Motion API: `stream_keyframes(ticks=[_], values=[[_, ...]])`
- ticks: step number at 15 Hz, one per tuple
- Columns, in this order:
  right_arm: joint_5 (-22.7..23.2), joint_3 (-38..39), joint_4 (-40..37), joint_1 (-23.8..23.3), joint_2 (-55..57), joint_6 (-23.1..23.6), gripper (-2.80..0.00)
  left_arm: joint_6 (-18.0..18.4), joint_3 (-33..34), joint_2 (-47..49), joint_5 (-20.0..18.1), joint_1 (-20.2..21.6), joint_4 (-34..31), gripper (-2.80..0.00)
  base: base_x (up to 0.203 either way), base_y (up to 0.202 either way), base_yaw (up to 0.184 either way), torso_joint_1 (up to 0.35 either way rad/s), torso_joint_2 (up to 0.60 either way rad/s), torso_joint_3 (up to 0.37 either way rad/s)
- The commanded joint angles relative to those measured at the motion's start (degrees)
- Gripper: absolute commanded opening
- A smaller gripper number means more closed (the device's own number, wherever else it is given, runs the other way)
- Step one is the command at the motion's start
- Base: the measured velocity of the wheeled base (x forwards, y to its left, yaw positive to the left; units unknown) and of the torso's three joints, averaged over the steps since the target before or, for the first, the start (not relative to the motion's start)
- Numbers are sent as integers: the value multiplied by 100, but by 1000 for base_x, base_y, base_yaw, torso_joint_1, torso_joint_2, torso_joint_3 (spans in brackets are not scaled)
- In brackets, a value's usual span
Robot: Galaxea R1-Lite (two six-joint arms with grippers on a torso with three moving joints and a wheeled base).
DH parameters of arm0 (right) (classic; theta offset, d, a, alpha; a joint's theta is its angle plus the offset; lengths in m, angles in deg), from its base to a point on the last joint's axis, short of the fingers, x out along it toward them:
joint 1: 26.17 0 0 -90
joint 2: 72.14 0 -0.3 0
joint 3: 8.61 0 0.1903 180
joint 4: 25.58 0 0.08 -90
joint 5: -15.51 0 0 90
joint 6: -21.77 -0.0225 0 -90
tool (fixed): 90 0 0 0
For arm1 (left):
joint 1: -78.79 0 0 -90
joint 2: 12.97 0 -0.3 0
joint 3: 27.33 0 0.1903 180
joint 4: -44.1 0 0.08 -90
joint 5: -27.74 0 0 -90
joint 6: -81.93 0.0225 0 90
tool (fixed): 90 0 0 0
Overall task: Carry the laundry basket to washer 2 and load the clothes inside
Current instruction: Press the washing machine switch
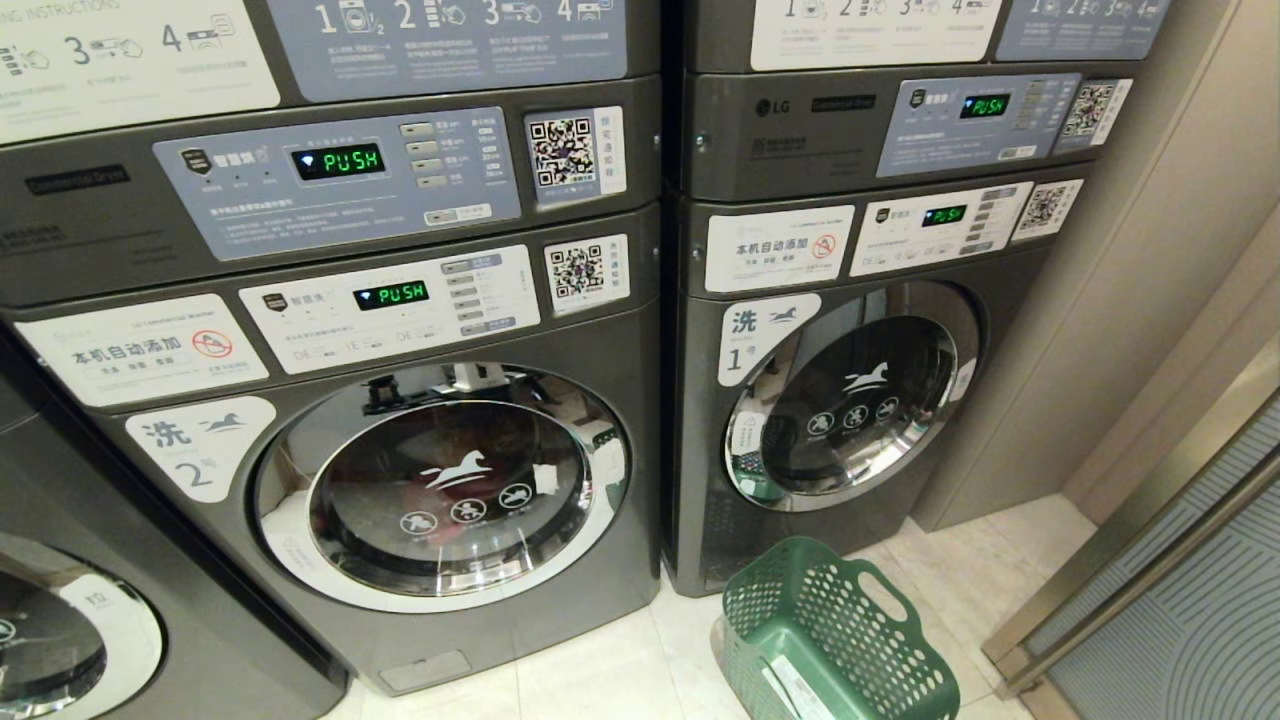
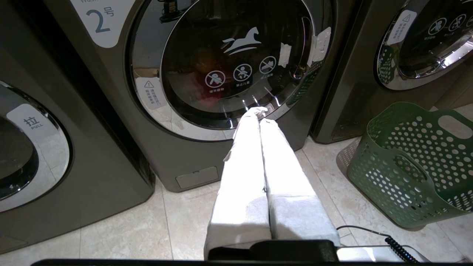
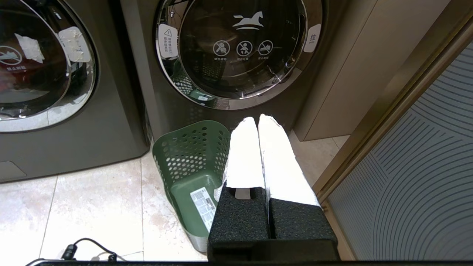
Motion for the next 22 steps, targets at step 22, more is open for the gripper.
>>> stream_keyframes(ticks=[22], values=[[13,0,0,0,9,16,-280,144,-63,10,-158,-10,49,-280,0,0,0,0,0,0]])
